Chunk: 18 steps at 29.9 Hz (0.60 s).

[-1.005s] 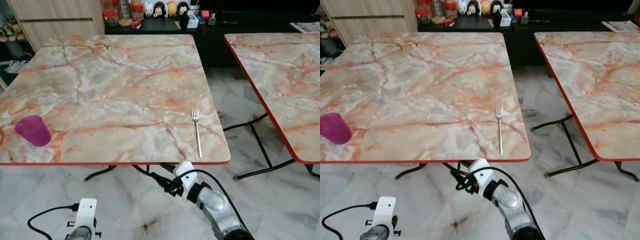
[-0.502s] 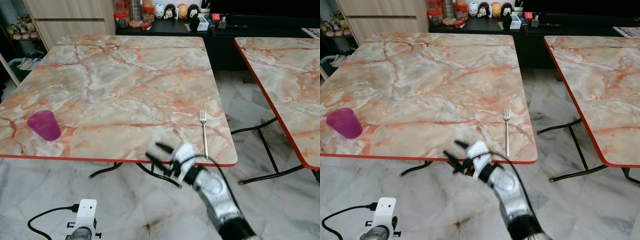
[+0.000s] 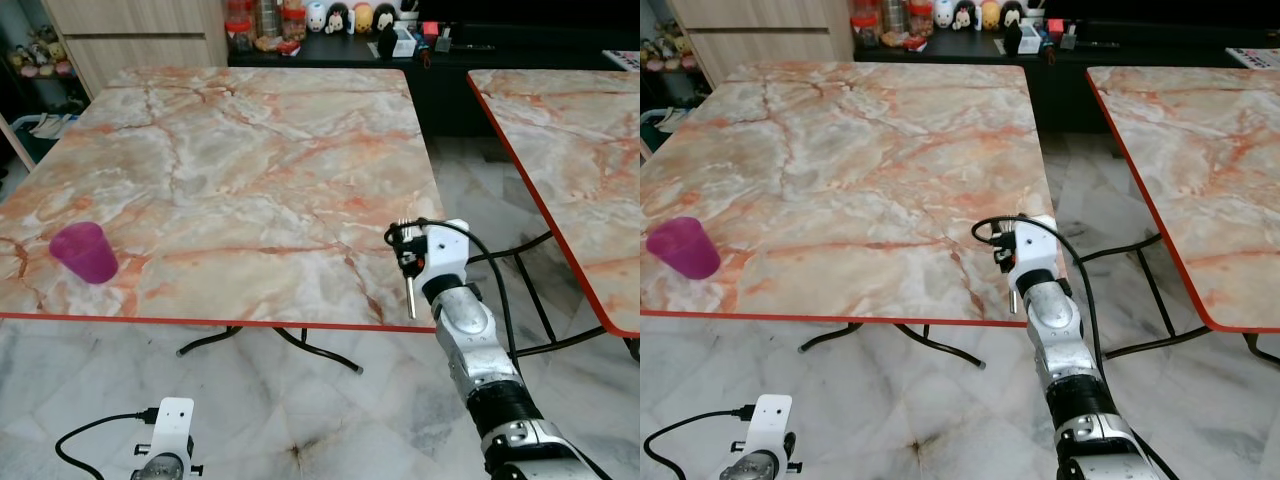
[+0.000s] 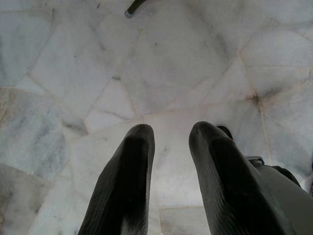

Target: Setting the table

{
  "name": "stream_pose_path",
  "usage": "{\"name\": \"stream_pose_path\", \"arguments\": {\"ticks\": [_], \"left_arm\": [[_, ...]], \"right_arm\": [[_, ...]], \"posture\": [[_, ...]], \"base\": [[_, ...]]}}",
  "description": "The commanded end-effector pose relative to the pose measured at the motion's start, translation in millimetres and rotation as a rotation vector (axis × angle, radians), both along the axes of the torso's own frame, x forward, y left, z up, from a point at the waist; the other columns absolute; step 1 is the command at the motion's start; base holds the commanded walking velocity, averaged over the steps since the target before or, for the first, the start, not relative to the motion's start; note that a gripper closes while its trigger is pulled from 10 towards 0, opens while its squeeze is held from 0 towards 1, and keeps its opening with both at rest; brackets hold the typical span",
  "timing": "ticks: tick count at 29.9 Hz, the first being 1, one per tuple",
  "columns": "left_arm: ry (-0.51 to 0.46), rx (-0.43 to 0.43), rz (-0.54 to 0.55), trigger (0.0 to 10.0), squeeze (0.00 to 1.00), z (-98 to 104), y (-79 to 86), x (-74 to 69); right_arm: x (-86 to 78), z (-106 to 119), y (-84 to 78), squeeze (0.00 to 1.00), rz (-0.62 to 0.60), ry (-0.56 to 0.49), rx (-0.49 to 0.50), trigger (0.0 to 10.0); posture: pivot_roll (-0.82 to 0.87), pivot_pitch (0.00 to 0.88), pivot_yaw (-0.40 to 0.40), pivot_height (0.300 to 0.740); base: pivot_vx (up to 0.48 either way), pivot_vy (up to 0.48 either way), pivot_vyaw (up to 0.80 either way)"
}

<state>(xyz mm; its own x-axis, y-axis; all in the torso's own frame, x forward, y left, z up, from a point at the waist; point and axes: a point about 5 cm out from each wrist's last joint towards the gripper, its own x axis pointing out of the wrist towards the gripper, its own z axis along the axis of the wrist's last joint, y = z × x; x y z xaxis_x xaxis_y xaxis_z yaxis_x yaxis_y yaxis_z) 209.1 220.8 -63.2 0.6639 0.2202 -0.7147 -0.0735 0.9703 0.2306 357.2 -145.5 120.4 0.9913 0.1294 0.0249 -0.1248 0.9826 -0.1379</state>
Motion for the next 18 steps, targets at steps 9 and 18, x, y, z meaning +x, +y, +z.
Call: {"name": "stream_pose_path", "arguments": {"ticks": [9,18], "left_arm": [[0.022,-0.007,0.008,10.0,0.0,-2.6,1.3,-4.5],[0.024,-0.012,0.013,10.0,0.0,-3.3,1.2,-5.7]], "right_arm": [[16.6,-3.3,7.8,0.0,-0.131,0.143,0.119,10.0],[20.3,-6.0,11.8,0.0,-0.147,0.198,0.143,10.0]], "posture": [[0.02,0.108,0.007,0.74],[0.03,0.09,-0.001,0.74]], "base": [[0.0,0.0,0.0],[0.0,0.0,0.0]]}}
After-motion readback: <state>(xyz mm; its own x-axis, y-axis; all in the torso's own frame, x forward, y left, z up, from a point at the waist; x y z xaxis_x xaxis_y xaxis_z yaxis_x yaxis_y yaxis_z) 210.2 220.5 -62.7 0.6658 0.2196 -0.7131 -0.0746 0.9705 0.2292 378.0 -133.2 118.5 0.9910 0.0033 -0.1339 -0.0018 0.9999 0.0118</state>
